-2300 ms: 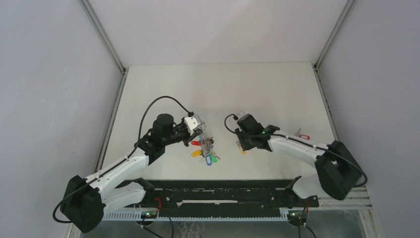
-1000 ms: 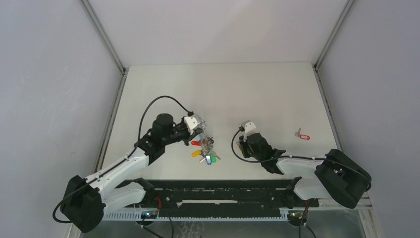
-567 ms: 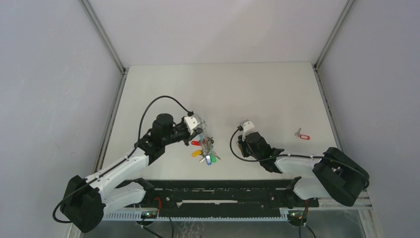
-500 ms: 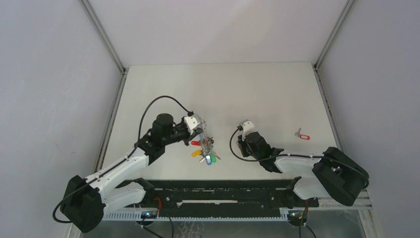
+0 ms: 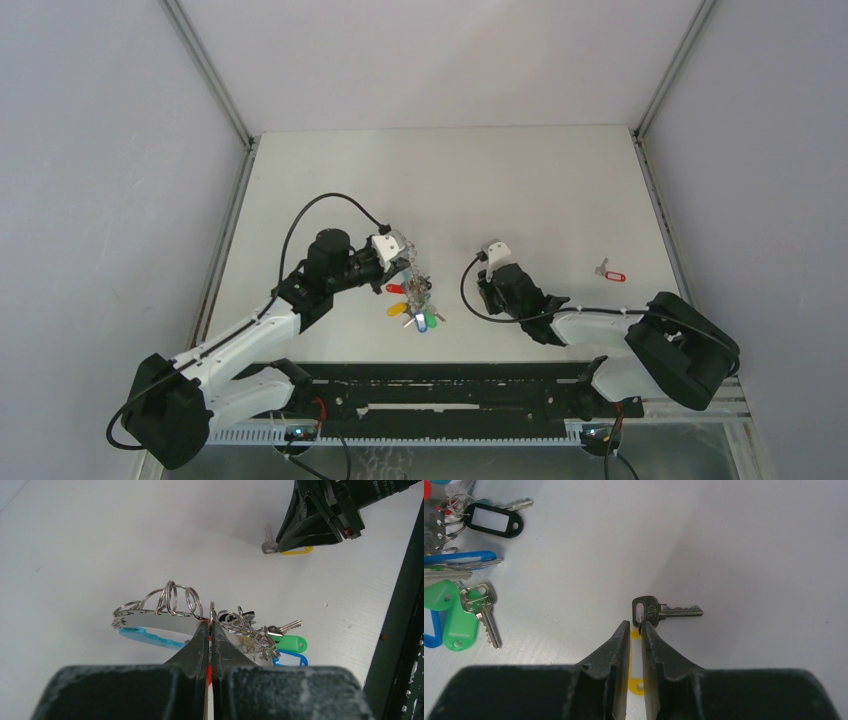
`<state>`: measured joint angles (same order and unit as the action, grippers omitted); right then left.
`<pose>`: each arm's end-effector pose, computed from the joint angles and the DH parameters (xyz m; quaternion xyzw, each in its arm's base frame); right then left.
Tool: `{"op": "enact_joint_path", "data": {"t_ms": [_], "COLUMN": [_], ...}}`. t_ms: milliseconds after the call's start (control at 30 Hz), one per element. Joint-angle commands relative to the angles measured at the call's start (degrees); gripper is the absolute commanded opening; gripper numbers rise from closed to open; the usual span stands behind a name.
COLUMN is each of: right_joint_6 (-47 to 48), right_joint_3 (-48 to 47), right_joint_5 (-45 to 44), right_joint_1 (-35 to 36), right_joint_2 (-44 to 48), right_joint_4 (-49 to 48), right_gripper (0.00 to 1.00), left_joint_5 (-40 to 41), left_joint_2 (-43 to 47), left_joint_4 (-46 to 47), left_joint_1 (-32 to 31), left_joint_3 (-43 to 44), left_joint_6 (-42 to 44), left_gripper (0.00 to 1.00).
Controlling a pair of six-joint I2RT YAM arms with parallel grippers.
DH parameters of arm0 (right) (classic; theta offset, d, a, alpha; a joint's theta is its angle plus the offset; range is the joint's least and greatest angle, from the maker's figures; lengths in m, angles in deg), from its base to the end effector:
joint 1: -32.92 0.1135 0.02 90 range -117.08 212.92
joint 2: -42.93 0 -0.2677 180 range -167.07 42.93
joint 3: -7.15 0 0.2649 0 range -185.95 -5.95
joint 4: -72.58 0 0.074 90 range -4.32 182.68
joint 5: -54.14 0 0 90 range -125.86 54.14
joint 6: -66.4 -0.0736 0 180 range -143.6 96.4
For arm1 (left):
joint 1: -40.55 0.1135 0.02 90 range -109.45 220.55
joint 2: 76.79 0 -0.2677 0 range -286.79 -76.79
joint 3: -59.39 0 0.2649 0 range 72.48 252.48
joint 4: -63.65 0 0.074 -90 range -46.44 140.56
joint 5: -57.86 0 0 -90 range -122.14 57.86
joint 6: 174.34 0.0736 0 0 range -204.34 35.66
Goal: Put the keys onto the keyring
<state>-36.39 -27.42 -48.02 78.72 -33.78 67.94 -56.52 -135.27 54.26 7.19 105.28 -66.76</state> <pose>0.1998 0.1832 0.1074 -0.2085 0.8684 0.1324 0.4300 0.2083 -0.1735 0.2312 0.4551 0.6807 -0.2484 0.5175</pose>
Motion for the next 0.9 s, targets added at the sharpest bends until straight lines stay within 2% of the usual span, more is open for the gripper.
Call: {"op": "enact_joint_path", "data": {"t_ms": [0,867], "right_joint_6": [0.33,0.03], "right_joint_3": [-2.3,-3.48], "right_joint_5": [-1.25,-2.28], "right_joint_1": [0.57,1.13], "right_joint_2": [-0.75,-1.34], "right_joint_4": [-0.78,1.87], "right_gripper": [0.14,0.1], "left_joint_5": [-1.55,-1.82], "left_joint_2": [0.54,0.67], "left_joint_4": [4.03,3.77], "left_joint_1": [-0.23,-0.22], "left_joint_3": [0.6,0.61], "left_joint_6": [0.17,0.27], "left_gripper": [0.0,0.0]}}
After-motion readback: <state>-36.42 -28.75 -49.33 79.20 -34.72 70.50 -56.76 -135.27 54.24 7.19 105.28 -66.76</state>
